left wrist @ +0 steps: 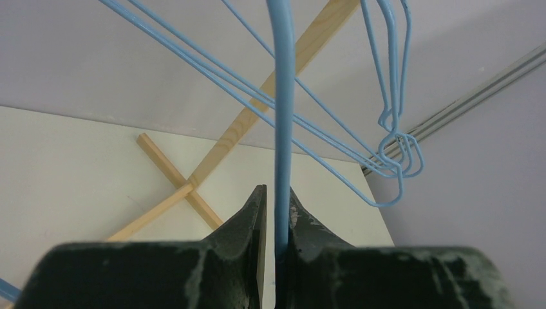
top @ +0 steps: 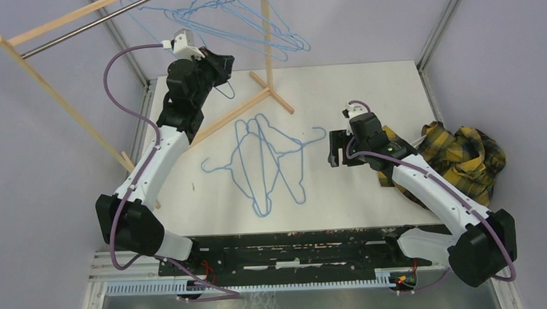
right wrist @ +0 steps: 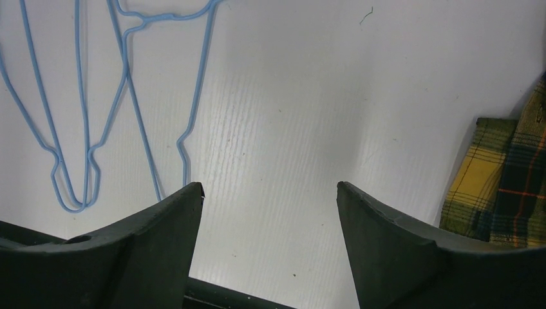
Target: Organize the hangers
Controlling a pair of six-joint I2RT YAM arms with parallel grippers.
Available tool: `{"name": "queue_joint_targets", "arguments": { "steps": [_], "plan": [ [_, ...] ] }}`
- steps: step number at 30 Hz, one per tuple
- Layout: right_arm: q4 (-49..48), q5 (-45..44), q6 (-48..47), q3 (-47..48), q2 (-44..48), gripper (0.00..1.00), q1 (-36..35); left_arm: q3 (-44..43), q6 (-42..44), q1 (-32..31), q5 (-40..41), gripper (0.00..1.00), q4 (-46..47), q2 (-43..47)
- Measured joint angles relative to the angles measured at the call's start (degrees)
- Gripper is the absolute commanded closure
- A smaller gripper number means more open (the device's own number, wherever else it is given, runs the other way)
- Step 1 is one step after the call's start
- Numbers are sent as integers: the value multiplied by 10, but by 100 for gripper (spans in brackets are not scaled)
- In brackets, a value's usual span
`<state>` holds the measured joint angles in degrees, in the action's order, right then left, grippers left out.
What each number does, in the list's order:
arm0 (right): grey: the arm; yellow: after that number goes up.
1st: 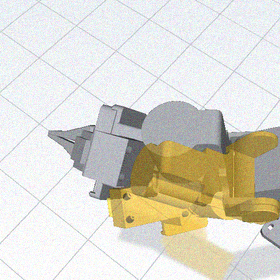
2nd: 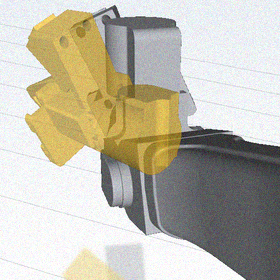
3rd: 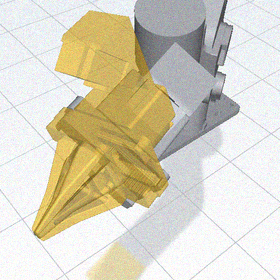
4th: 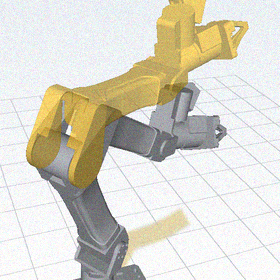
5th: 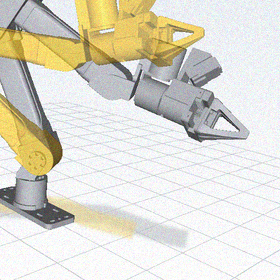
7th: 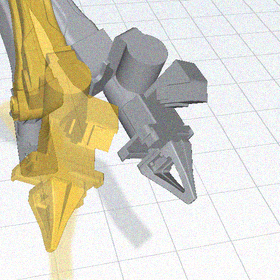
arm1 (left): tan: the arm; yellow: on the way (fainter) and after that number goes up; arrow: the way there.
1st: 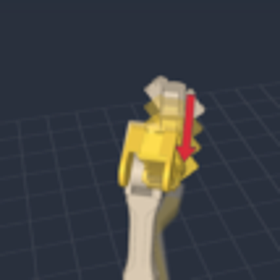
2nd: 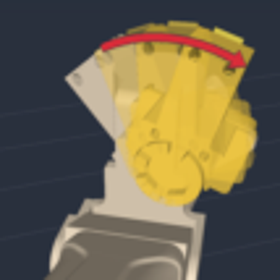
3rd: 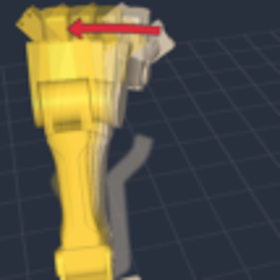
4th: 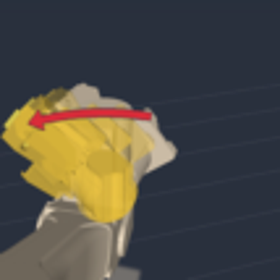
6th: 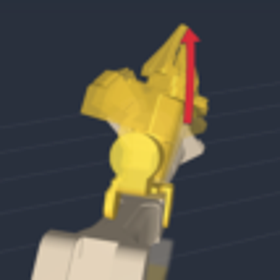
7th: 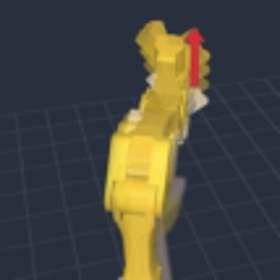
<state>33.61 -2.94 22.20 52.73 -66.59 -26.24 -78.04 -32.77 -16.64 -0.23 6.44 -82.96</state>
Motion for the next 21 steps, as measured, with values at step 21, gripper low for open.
{"name": "queue_joint_targets", "arguments": {
  "steps": [21],
  "plan": [
    [-15,-1,2,1,-22,16,0,-100,-28,19,-69,97,-54,-95]
  ]
}}
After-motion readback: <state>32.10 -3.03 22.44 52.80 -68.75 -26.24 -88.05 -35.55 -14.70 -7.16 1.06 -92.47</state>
